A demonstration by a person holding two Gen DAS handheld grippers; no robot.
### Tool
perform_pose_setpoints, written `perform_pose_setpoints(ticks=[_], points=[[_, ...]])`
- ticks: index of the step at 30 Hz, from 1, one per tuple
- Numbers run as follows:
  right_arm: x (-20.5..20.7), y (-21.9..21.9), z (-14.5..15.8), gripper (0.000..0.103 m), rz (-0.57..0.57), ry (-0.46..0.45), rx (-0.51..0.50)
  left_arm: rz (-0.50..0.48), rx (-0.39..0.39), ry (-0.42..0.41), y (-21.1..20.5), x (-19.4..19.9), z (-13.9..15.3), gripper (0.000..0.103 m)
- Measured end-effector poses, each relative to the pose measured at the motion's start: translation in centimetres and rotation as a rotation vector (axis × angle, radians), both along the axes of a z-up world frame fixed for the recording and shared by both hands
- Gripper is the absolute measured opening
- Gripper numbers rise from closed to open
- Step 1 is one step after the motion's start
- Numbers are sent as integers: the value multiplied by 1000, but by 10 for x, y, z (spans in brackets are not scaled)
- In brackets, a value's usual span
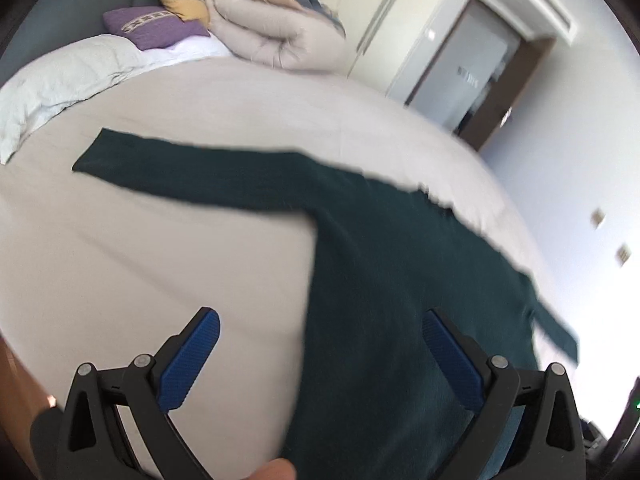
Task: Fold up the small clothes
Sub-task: 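Grasp the sweater sleeve cuff with the left gripper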
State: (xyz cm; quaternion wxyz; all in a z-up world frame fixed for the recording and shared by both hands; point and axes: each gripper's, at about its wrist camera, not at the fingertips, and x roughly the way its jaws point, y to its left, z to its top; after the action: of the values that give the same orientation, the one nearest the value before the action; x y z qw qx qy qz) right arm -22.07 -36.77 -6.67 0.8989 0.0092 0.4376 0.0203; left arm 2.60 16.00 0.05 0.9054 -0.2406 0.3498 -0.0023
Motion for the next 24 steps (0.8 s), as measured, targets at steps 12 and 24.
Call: perform_pose_setpoints(ticks=[12, 24], points=[[30, 18, 29, 103, 31, -122, 93, 323, -470, 45, 184, 25, -51, 103], [78, 37, 14, 103, 34, -15, 154, 566, -701, -33, 273, 58, -106, 99]])
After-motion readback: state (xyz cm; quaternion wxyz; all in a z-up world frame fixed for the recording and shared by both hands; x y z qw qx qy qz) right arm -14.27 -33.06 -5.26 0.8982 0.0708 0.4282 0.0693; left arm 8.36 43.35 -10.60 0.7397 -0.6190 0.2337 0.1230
